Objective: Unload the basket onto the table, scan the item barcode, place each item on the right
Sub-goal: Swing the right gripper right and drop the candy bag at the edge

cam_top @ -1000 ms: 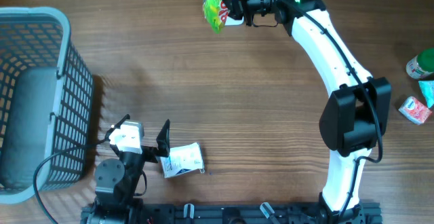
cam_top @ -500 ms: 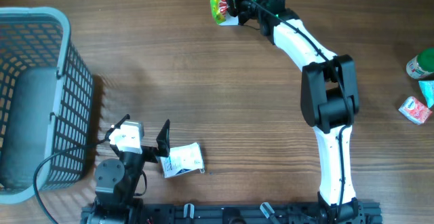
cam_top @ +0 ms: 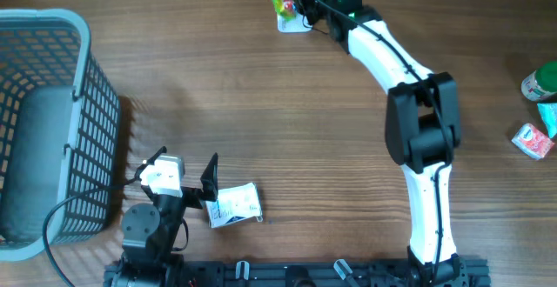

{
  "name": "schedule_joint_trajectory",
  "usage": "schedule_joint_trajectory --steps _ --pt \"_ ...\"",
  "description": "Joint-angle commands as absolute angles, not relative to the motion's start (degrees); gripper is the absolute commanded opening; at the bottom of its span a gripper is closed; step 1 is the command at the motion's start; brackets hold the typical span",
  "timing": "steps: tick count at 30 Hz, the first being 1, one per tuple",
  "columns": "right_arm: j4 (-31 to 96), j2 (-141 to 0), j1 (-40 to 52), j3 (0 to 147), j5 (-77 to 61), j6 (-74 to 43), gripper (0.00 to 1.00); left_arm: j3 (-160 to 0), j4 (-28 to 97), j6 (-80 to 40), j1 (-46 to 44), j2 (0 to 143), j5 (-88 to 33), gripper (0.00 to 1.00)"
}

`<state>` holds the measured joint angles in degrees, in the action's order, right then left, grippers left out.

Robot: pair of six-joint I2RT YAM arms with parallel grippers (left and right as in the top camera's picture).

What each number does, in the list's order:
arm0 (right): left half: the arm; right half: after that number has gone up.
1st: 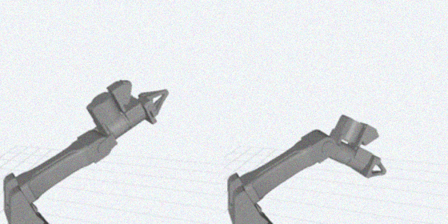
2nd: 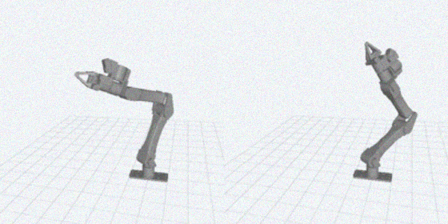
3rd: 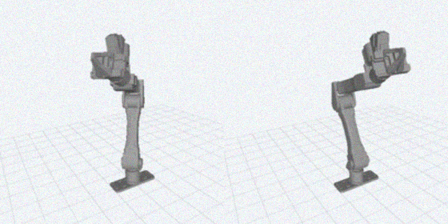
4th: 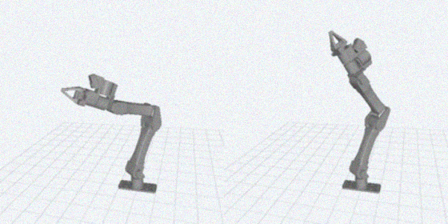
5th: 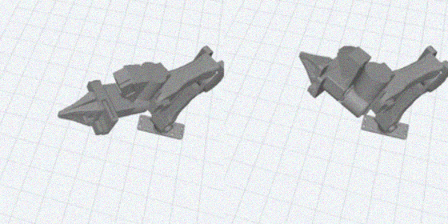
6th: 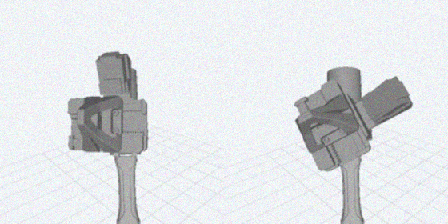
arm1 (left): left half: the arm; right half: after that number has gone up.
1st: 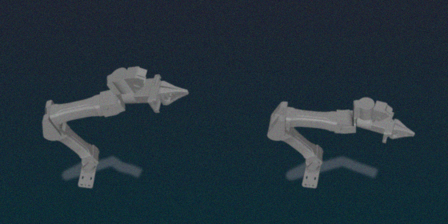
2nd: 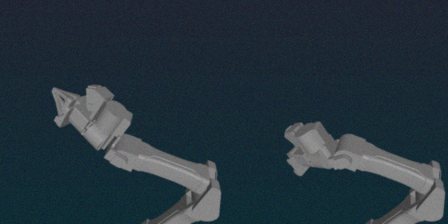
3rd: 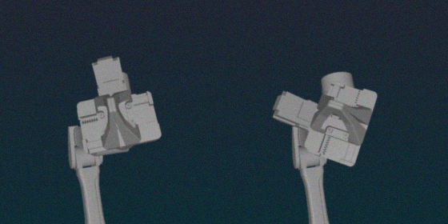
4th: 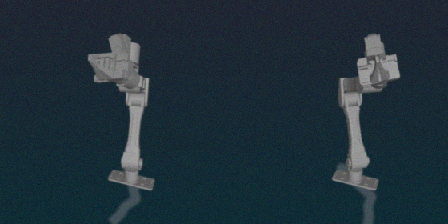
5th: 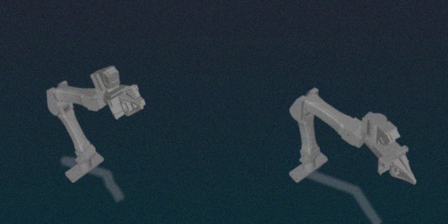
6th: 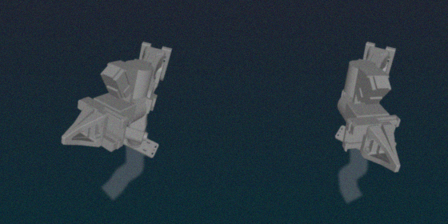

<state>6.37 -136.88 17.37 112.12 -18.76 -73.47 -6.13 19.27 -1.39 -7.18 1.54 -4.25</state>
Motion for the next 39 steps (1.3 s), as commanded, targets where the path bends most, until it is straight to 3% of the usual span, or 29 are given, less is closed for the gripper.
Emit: schedule_joint_trajectory --steps 1,4,7,10,11,17,19,20,27,29,33,36,39 --pt "19.6 -120.5 12.1 113.8 -6.8 -61.7 0.05 -5.8 19.0 -2.0 -7.4 1.2 -4.7 1.00" --pt "42.5 -108.8 2.5 113.8 0.0 -60.9 0.05 -5.8 19.0 -2.0 -7.4 1.2 -4.7 1.00" --pt "55.6 -107.3 -7.7 113.4 8.4 -47.2 0.04 -5.8 19.0 -2.0 -7.4 1.2 -4.7 1.00" --pt "51.6 -112.9 -14.7 108.7 7.5 -20.6 0.05 -5.8 19.0 -2.0 -7.4 1.2 -4.7 1.00" --pt "50.9 -115.3 -15.4 108.1 7.5 -17.6 0.05 -5.8 19.0 -2.0 -7.4 1.2 -4.7 1.00" --pt "48.7 -127.0 -22.3 108.1 12.0 -19.7 0.06 -5.8 19.0 -2.0 -7.4 1.2 -4.7 1.00" --pt "47.9 -126.9 -24.9 108.2 9.3 -19.4 0.55 -5.8 19.0 -2.0 -7.4 1.2 -4.7 1.00" --pt "48.8 -126.6 -26.2 109.5 4.3 -18.9 0.99 -5.8 19.0 -2.0 -7.4 1.2 -4.7 1.00" --pt "65.6 -115.5 -18.5 127.1 -20.9 -18.1 1.00 -5.8 19.0 -2.0 -7.4 1.2 -4.7 1.00" --pt "72.4 -112.3 -13.4 127.1 -28.2 -17.6 1.00 -5.8 19.0 -2.0 -7.4 1.2 -4.7 1.00" --pt "89.9 -112.7 3.1 122.8 -29.7 -5.4 1.00 -5.8 19.0 -2.0 -7.4 1.2 -4.7 1.00" --pt "88.9 -112.7 12.8 113.4 -29.3 0.8 1.00 -5.8 19.0 -2.0 -7.4 1.2 -4.7 1.00" --pt "78.5 -112.7 18.1 109.2 -25.5 -0.7 1.00 -5.8 19.0 -2.0 -7.4 1.2 -4.7 1.00"
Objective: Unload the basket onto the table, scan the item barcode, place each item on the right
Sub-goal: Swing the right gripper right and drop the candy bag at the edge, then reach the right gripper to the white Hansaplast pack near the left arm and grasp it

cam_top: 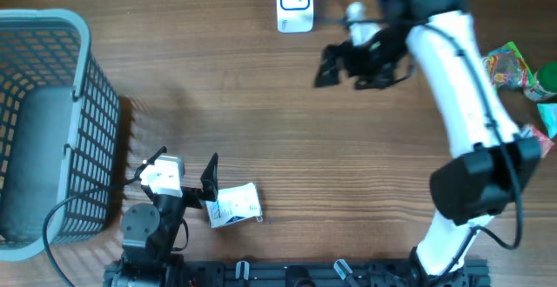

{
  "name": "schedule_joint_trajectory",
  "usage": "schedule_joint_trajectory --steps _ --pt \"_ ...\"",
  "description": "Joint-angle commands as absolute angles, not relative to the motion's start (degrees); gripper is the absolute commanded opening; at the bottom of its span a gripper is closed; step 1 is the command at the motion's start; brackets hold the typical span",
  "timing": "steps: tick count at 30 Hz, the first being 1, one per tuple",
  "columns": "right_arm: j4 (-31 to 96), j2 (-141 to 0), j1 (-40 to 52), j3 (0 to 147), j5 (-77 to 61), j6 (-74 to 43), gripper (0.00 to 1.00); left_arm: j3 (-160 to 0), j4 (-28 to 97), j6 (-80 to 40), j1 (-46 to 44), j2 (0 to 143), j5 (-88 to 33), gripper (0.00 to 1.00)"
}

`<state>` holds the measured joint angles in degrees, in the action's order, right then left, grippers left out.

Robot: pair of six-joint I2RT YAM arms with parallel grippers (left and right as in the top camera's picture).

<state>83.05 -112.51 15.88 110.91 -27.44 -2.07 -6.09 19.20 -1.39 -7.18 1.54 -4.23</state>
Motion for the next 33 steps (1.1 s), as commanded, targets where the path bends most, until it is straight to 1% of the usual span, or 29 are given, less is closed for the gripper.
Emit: schedule_joint_trajectory --steps 1,2,3,4,5,6,7,9,10,12,13,14,15,16,17,18,19,20,23,25,29,30,31,33 --pt "76.3 -112.7 19.9 107.6 -27.9 -0.8 1.00 -5.8 19.0 -2.0 -7.4 1.2 -4.7 1.00" --pt "75.4 -112.7 21.6 106.1 -28.6 3.9 1.00 -5.8 19.0 -2.0 -7.4 1.2 -4.7 1.00" --pt "73.3 -112.7 24.7 102.0 -28.6 9.9 0.96 -5.8 19.0 -2.0 -7.4 1.2 -4.7 1.00" --pt "71.0 -112.7 26.1 98.8 -29.3 9.9 0.85 -5.8 19.0 -2.0 -7.4 1.2 -4.7 1.00" --pt "64.8 -112.7 28.0 90.8 -36.8 8.8 0.75 -5.8 19.0 -2.0 -7.4 1.2 -4.7 1.00" --pt "62.7 -112.7 28.3 88.3 -39.6 8.9 0.80 -5.8 19.0 -2.0 -7.4 1.2 -4.7 1.00" --pt "58.2 -112.7 29.1 83.2 -45.6 8.8 0.92 -5.8 19.0 -2.0 -7.4 1.2 -4.7 1.00" --pt "52.4 -112.8 30.4 77.2 -57.4 8.8 0.92 -5.8 19.0 -2.0 -7.4 1.2 -4.7 1.00" --pt "50.4 -112.8 31.6 75.4 -58.2 7.6 0.92 -5.8 19.0 -2.0 -7.4 1.2 -4.7 1.00" --pt "47.6 -112.8 34.5 73.6 -53.3 3.6 0.90 -5.8 19.0 -2.0 -7.4 1.2 -4.7 1.00" --pt "45.6 -112.8 36.8 72.8 -52.1 2.5 0.75 -5.8 19.0 -2.0 -7.4 1.2 -4.7 1.00" --pt "43.8 -112.8 38.4 72.6 -52.1 1.6 0.49 -5.8 19.0 -2.0 -7.4 1.2 -4.7 1.00" --pt "42.0 -112.8 39.2 72.6 -51.7 -0.4 0.31 -5.8 19.0 -2.0 -7.4 1.2 -4.7 1.00" --pt "37.8 -112.8 39.8 72.6 -48.9 -7.5 0.05 -5.8 19.0 -2.0 -7.4 1.2 -4.7 1.00" --pt "35.7 -113.1 39.8 72.6 -47.6 -9.7 0.05 -5.8 19.0 -2.0 -7.4 1.2 -4.7 1.00" --pt "34.5 -113.2 39.8 72.6 -47.5 -9.7 0.14 -5.8 19.0 -2.0 -7.4 1.2 -4.7 1.00" --pt "34.0 -113.5 40.0 72.6 -47.6 -7.7 0.54 -5.8 19.0 -2.0 -7.4 1.2 -4.7 1.00" --pt "35.4 -114.1 40.6 72.6 -47.5 -1.7 1.00 -5.8 19.0 -2.0 -7.4 1.2 -4.7 1.00" --pt "41.1 -114.7 41.7 72.6 -46.0 11.4 1.00 -5.8 19.0 -2.0 -7.4 1.2 -4.7 1.00" --pt "42.8 -114.7 41.8 72.6 -42.6 15.8 1.00 -5.8 19.0 -2.0 -7.4 1.2 -4.7 1.00" --pt "43.1 -114.9 41.8 72.6 -40.6 25.5 0.99 -5.8 19.0 -2.0 -7.4 1.2 -4.7 1.00" --pt "42.8 -114.9 41.8 72.6 -38.2 25.7 1.00 -5.8 19.0 -2.0 -7.4 1.2 -4.7 1.00" --pt "42.5 -114.9 42.1 72.6 -37.3 26.8 0.98 -5.8 19.0 -2.0 -7.4 1.2 -4.7 1.00" --pt "41.2 -114.9 43.4 72.6 -37.3 28.6 0.90 -5.8 19.0 -2.0 -7.4 1.2 -4.7 1.00"
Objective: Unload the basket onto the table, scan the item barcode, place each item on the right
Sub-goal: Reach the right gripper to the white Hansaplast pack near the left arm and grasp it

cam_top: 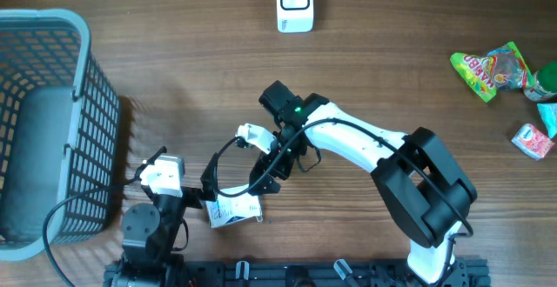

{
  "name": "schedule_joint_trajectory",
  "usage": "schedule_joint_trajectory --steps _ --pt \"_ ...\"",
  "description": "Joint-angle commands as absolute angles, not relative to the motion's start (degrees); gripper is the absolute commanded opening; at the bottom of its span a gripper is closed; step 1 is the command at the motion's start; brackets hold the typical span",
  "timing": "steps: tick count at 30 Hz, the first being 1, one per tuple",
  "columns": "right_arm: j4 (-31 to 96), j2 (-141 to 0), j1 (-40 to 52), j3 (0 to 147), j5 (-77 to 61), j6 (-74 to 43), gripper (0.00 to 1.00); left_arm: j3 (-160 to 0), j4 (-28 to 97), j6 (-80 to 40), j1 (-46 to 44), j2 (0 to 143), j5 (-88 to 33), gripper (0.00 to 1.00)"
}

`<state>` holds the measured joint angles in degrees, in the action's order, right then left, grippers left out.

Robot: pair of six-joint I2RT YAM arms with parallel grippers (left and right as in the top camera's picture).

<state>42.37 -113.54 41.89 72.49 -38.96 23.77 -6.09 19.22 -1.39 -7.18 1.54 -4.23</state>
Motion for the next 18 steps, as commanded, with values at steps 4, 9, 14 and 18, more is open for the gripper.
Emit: schedule_joint_trajectory --steps 4,9,14,18 --pt "40.6 -114.9 47.0 72.6 -32.6 30.1 0.81 -5.8 19.0 -2.0 -7.4 1.2 -4.7 1.00" --pt "40.4 -115.0 48.4 72.6 -30.0 32.4 0.72 -5.8 19.0 -2.0 -7.4 1.2 -4.7 1.00" --pt "37.7 -116.6 48.4 72.6 -32.7 33.1 0.70 -5.8 19.0 -2.0 -7.4 1.2 -4.7 1.00" --pt "37.8 -119.2 48.4 72.6 -33.4 33.2 0.21 -5.8 19.0 -2.0 -7.4 1.2 -4.7 1.00"
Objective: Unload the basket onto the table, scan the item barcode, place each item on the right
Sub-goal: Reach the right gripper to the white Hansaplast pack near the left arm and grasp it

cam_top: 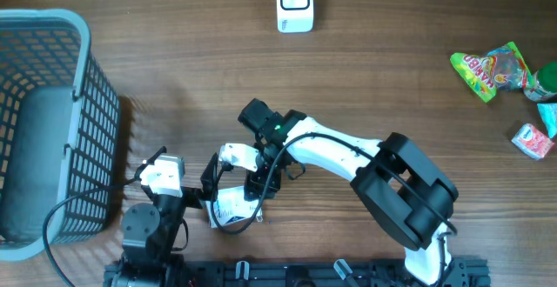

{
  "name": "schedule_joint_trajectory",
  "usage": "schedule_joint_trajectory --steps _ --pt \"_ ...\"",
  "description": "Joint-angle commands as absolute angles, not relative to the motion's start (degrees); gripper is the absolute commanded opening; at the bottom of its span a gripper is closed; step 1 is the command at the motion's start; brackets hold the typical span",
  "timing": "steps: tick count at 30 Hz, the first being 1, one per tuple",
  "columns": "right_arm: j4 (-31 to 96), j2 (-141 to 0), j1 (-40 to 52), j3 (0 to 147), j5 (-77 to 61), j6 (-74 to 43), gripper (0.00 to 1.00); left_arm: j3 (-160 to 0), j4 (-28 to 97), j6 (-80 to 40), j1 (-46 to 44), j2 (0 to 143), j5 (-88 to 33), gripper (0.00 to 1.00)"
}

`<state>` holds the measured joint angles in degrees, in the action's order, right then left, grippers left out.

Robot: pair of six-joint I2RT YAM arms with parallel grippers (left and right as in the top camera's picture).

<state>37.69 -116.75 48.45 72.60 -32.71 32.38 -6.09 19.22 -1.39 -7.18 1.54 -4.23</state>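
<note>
A white packet [228, 210] with printed text lies flat near the table's front edge. My right gripper [254, 185] is down at its upper right edge, its dark fingers spread and nothing held between them. The right arm [331, 148] reaches in from the right in a long bend. My left gripper [210, 177] rests just left of the packet, and its jaws are too dark to read. The white barcode scanner [294, 3] stands at the far edge of the table, apart from both arms.
A grey mesh basket [83, 87] fills the left side. At the right edge lie a colourful snack bag [486, 68], a green-topped item [545, 80] and a pink packet [531, 140].
My right gripper has shifted a little left and toward the front, from just above the white packet's right side to right on its upper edge. The packet and left arm are unmoved.
My right gripper first held the colourful snack bag against the scanner at the far edge. Then the bag lay at the right edge and the gripper was empty near the scanner. After that it hung over the white packet at the front, where it now touches down.
</note>
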Motion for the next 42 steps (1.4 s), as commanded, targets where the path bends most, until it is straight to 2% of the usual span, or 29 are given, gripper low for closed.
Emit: schedule_joint_trajectory --steps 1,4,8,13,15,16,17,18,20,23,27,32,42 --pt "37.8 -119.2 48.4 72.6 -33.3 33.1 0.15 -5.8 19.0 -2.0 -7.4 1.2 -4.7 1.00" --pt "37.8 -119.2 47.6 72.8 -31.0 31.5 0.06 -5.8 19.0 -2.0 -7.4 1.2 -4.7 1.00" --pt "42.8 -118.8 42.3 77.1 -24.9 28.0 0.05 -5.8 19.0 -2.0 -7.4 1.2 -4.7 1.00" --pt "46.4 -115.4 31.0 79.3 -23.5 27.9 0.06 -5.8 19.0 -2.0 -7.4 1.2 -4.7 1.00" --pt "46.5 -115.3 27.9 79.3 -23.7 26.3 0.12 -5.8 19.0 -2.0 -7.4 1.2 -4.7 1.00" --pt "46.6 -115.3 27.5 79.5 -24.0 24.9 0.34 -5.8 19.0 -2.0 -7.4 1.2 -4.7 1.00" --pt "47.4 -115.3 27.5 80.7 -24.0 23.7 0.80 -5.8 19.0 -2.0 -7.4 1.2 -4.7 1.00" --pt "49.2 -115.3 27.5 82.5 -24.0 23.1 1.00 -5.8 19.0 -2.0 -7.4 1.2 -4.7 1.00" --pt "54.3 -115.3 27.5 88.4 -23.9 20.0 1.00 -5.8 19.0 -2.0 -7.4 1.2 -4.7 1.00" --pt "55.1 -115.2 27.8 91.4 -24.0 15.9 1.00 -5.8 19.0 -2.0 -7.4 1.2 -4.7 1.00" --pt "54.9 -115.3 31.1 91.0 -23.7 14.5 1.00 -5.8 19.0 -2.0 -7.4 1.2 -4.7 1.00" --pt "51.8 -115.3 38.9 90.2 -9.8 13.3 1.00 -5.8 19.0 -2.0 -7.4 1.2 -4.7 1.00" --pt "45.5 -115.9 39.7 82.9 -8.8 13.3 1.00 -5.8 19.0 -2.0 -7.4 1.2 -4.7 1.00"
